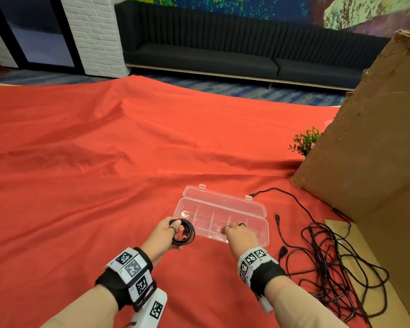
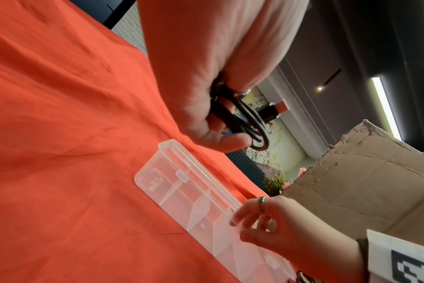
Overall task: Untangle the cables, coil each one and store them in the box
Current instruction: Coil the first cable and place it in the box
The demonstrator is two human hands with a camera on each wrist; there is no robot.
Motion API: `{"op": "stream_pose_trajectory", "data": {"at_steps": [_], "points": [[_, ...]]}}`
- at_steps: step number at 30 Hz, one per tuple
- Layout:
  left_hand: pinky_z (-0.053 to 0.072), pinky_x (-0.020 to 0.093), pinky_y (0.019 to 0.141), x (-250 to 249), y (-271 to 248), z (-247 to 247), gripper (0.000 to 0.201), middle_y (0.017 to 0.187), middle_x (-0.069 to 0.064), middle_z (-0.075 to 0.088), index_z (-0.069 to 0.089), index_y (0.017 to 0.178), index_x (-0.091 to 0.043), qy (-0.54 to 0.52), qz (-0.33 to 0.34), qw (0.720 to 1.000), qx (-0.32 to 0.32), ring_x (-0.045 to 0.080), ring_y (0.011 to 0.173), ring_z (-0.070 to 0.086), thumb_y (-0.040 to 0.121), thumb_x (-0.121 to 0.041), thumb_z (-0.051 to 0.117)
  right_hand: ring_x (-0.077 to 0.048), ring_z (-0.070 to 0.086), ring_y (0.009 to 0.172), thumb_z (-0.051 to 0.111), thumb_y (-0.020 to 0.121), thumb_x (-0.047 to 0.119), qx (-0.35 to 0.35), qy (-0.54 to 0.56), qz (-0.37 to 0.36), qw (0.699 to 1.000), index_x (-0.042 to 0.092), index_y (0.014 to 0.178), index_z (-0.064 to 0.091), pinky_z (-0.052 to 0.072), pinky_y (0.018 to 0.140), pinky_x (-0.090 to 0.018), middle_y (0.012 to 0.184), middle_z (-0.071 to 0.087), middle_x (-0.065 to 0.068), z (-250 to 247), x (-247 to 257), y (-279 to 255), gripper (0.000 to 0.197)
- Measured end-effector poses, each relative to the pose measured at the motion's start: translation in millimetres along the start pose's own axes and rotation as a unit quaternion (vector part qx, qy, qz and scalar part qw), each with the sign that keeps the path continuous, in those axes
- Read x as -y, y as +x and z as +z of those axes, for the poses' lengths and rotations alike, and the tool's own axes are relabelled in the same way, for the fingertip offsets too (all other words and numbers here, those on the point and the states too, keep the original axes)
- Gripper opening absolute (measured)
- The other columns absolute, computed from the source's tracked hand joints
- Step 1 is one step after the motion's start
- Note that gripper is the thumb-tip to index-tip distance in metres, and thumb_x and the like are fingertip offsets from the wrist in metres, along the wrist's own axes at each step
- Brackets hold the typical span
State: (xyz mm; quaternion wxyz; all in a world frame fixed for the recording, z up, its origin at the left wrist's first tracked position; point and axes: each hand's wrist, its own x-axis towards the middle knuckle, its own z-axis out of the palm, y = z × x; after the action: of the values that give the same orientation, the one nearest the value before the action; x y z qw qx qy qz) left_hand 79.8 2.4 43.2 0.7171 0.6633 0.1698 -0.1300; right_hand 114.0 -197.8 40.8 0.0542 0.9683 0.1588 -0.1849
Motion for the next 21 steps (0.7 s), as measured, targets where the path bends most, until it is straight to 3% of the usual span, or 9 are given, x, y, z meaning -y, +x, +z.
{"op": "stream_pose_trajectory", "data": {"at_steps": [3,8,12,14,16,19,21], "points": [[0.044,0.02,0.041,2,4,-2,0.018,0.065,0.003,0.038,0.051,0.091,-0.01,0.031,0.002,0.999,-0.023,0.013,0.058,0.04,0.1,-0.013,0.036,-0.03,0.046,0.122,0.033,0.092,-0.007,-0.003,-0.033,-0.034,0.999,0.011,0.132,0.045,0.047,0.082,-0.045,0.131,0.05,-0.01,2,3,-9,0.045],[0.035,0.028,0.062,9,10,-4,0.02,0.068,0.002,0.046,0.053,0.086,-0.015,0.11,0.047,0.992,-0.047,0.014,0.062,0.042,0.098,-0.009,0.038,-0.032,0.053,0.112,0.036,0.091,-0.006,0.01,-0.025,-0.079,0.997,0.01,0.125,0.051,0.048,0.078,-0.041,0.121,0.056,-0.011,17,7,-37,0.041],[0.034,0.027,0.072,19,7,-5,0.013,0.079,0.001,0.054,0.05,0.094,-0.013,0.216,0.079,0.972,-0.044,0.019,0.082,0.05,0.097,-0.007,0.04,-0.033,0.054,0.113,0.038,0.093,-0.003,0.06,-0.045,-0.125,0.989,0.01,0.127,0.049,0.046,0.086,-0.045,0.125,0.053,-0.014,21,13,-63,0.038],[0.039,0.03,0.084,29,7,-9,0.015,0.095,0.006,0.06,0.05,0.096,-0.019,0.281,0.07,0.956,-0.052,0.023,0.095,0.054,0.097,-0.009,0.039,-0.032,0.053,0.115,0.042,0.097,0.017,0.035,-0.001,-0.127,0.991,0.015,0.131,0.048,0.046,0.089,-0.043,0.127,0.053,-0.01,14,20,-66,0.034],[0.038,0.041,0.098,37,6,-11,0.018,0.109,0.009,0.061,0.053,0.104,-0.019,0.334,0.053,0.939,-0.068,0.028,0.108,0.054,0.097,-0.011,0.038,-0.029,0.052,0.117,0.043,0.096,0.036,-0.013,0.073,-0.125,0.989,0.02,0.137,0.04,0.047,0.088,-0.041,0.13,0.051,-0.006,10,31,-61,0.043],[0.032,0.041,0.097,44,3,-8,0.024,0.12,0.009,0.053,0.052,0.116,-0.015,0.408,0.048,0.908,-0.087,0.028,0.12,0.044,0.097,-0.012,0.036,-0.024,0.046,0.125,0.049,0.093,0.04,-0.02,0.188,-0.119,0.975,0.02,0.145,0.027,0.042,0.097,-0.038,0.139,0.043,-0.003,14,53,-40,0.06],[0.03,0.041,0.095,46,0,-7,0.025,0.119,0.009,0.048,0.051,0.116,-0.016,0.448,0.043,0.888,-0.092,0.028,0.122,0.039,0.097,-0.012,0.036,-0.025,0.047,0.123,0.056,0.09,0.038,0.002,0.261,-0.103,0.96,0.016,0.144,0.029,0.041,0.102,-0.038,0.138,0.043,-0.005,23,66,-25,0.065]]}}
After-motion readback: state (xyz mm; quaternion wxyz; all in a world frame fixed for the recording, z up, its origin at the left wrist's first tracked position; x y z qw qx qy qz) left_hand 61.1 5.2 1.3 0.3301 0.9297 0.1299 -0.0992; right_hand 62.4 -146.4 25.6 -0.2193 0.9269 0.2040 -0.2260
